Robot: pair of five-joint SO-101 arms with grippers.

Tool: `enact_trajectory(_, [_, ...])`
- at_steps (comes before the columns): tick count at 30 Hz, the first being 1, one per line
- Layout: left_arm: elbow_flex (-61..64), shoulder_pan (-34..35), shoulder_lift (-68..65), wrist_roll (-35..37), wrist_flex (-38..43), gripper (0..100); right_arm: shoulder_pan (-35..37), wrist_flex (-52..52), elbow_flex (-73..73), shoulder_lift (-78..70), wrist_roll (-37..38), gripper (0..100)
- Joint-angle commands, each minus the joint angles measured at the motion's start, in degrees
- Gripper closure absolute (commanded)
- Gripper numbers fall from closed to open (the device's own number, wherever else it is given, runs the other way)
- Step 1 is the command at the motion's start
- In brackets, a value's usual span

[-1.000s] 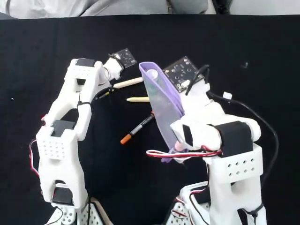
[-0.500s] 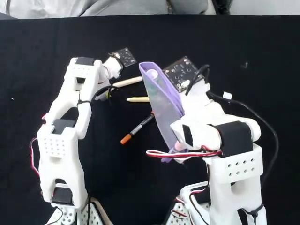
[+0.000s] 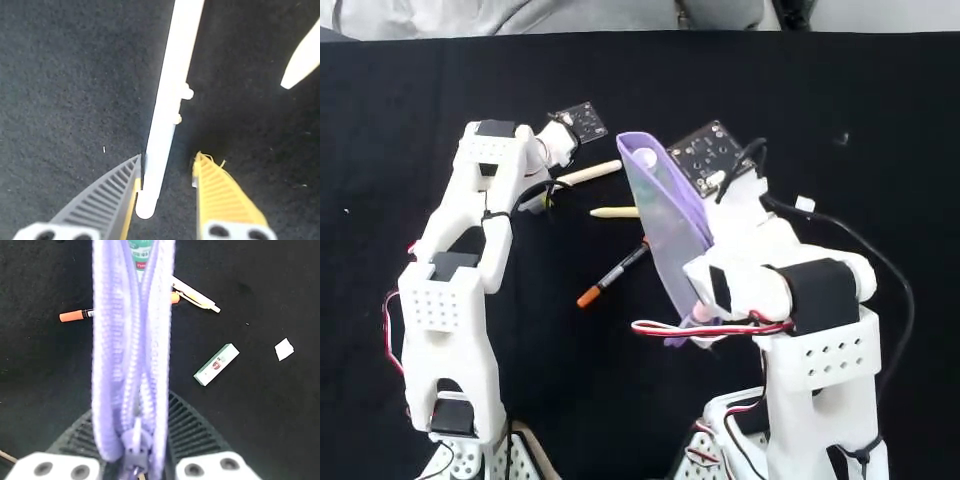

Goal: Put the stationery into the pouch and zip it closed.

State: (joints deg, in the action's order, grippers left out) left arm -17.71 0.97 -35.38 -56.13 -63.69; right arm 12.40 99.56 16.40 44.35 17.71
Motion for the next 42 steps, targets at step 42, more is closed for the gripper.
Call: enact_trajectory(42, [-5.6,3.4,39.1,33.5,-4.5,97,-0.7,0.8,-0.4,0.9,-0.1,98.7])
